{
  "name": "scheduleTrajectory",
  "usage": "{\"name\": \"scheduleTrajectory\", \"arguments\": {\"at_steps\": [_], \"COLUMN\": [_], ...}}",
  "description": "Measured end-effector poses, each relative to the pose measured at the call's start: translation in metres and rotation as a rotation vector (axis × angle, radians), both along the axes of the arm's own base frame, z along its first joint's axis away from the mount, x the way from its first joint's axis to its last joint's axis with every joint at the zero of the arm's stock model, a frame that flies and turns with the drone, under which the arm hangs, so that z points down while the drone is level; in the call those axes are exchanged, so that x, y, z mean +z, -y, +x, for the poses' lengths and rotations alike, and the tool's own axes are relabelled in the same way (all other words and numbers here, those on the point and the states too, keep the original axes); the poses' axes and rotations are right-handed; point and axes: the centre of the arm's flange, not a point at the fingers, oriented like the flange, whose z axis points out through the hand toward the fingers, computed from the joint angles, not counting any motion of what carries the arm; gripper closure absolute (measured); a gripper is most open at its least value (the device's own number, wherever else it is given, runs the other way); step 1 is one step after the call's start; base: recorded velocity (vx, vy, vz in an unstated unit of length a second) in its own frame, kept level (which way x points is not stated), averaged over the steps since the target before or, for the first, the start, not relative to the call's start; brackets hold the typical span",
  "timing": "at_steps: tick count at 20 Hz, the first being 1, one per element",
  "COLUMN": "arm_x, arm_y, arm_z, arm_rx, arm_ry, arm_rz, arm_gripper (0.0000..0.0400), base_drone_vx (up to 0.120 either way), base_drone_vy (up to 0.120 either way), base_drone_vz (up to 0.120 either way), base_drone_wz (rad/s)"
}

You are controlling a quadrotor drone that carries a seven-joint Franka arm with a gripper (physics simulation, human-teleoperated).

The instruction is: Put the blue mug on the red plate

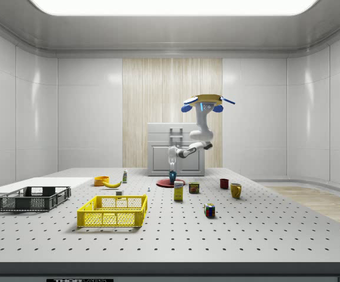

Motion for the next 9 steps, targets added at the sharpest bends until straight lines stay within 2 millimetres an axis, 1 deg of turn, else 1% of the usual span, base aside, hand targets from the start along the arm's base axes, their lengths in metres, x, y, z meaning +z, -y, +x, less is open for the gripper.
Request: {"name": "scheduleTrajectory", "arguments": {"at_steps": [4, 9], "arm_x": [-0.011, -0.017], "arm_y": [0.0, 0.0], "arm_z": [0.0, 0.0], "arm_rx": [0.0, 0.0], "arm_ry": [0.0, 0.0], "arm_rz": [0.0, 0.0], "arm_gripper": [0.0016, 0.0005], "base_drone_vx": [0.0, 0.0], "base_drone_vy": [0.0, 0.0], "base_drone_vz": [0.0, 0.0], "base_drone_wz": [0.0, 0.0]}}
